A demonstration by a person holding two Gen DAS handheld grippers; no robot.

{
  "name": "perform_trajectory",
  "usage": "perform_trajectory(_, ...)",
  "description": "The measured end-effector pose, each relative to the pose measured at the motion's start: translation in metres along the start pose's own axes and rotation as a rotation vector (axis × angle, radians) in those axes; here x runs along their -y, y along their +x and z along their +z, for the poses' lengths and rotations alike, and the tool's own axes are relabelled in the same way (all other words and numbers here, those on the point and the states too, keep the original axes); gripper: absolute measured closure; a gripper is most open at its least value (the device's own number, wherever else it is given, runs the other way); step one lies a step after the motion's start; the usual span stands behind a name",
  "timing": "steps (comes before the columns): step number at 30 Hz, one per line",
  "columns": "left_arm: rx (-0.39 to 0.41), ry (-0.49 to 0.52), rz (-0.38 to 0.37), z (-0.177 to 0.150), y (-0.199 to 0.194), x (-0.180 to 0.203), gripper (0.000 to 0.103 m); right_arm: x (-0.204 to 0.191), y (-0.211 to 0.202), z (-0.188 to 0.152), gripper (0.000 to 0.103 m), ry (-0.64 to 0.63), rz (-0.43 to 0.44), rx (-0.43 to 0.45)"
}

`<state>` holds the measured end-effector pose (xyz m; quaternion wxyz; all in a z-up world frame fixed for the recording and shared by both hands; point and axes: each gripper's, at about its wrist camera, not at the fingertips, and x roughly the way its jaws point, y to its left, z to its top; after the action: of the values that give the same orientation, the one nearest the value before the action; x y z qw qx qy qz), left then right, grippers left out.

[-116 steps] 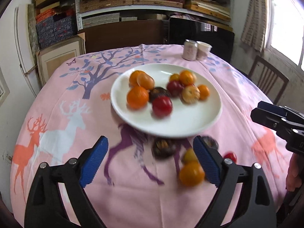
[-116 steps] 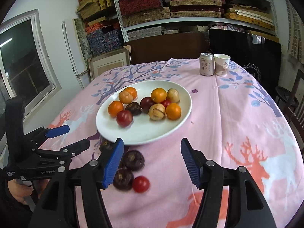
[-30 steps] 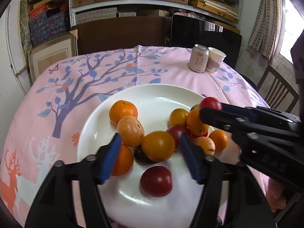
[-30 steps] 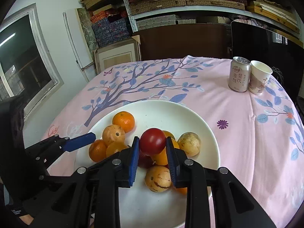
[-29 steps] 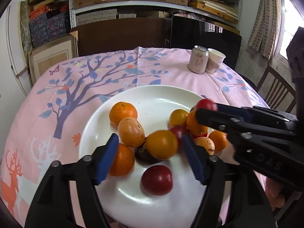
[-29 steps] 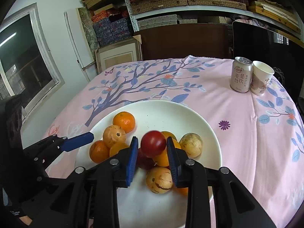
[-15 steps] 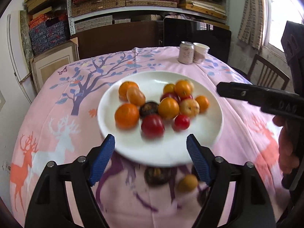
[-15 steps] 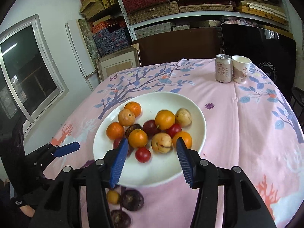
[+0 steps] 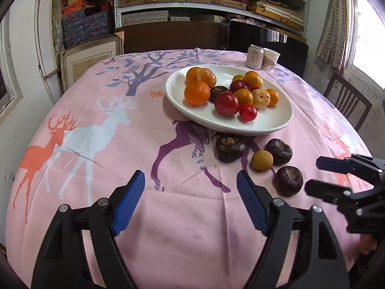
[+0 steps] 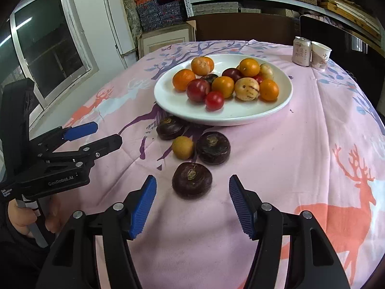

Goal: Organize fruits
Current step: 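Grasp a dark purple fruit with the right gripper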

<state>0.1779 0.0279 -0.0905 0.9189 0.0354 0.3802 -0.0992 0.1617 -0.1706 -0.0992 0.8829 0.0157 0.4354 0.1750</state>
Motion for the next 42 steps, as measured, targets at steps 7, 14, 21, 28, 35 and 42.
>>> perform_trajectory(7, 0.011, 0.003, 0.006, -0.001, -0.004, 0.0, 0.027, -0.008, 0.019, 0.003, 0.04, -0.006, -0.033, -0.034)
perform_trajectory(14, 0.006, -0.005, 0.0, -0.002, -0.002, -0.002, 0.027, -0.008, 0.022, 0.003, 0.04, -0.004, -0.034, -0.039)
perform_trajectory(21, 0.013, -0.009, 0.012, -0.002, -0.002, -0.002, 0.027, -0.007, 0.023, 0.002, 0.04, 0.003, -0.053, -0.036)
perform_trajectory(28, 0.014, -0.017, 0.01, -0.002, -0.002, -0.004, 0.027, -0.011, 0.028, 0.002, 0.047, -0.01, -0.093, -0.052)
perform_trajectory(35, 0.008, -0.022, 0.011, -0.003, -0.001, -0.004, 0.027, -0.011, 0.027, 0.0, 0.061, -0.016, -0.099, -0.045)
perform_trajectory(42, -0.019, 0.055, 0.023, -0.001, 0.004, 0.014, 0.027, 0.017, 0.0, -0.009, 0.061, 0.008, -0.076, 0.029)
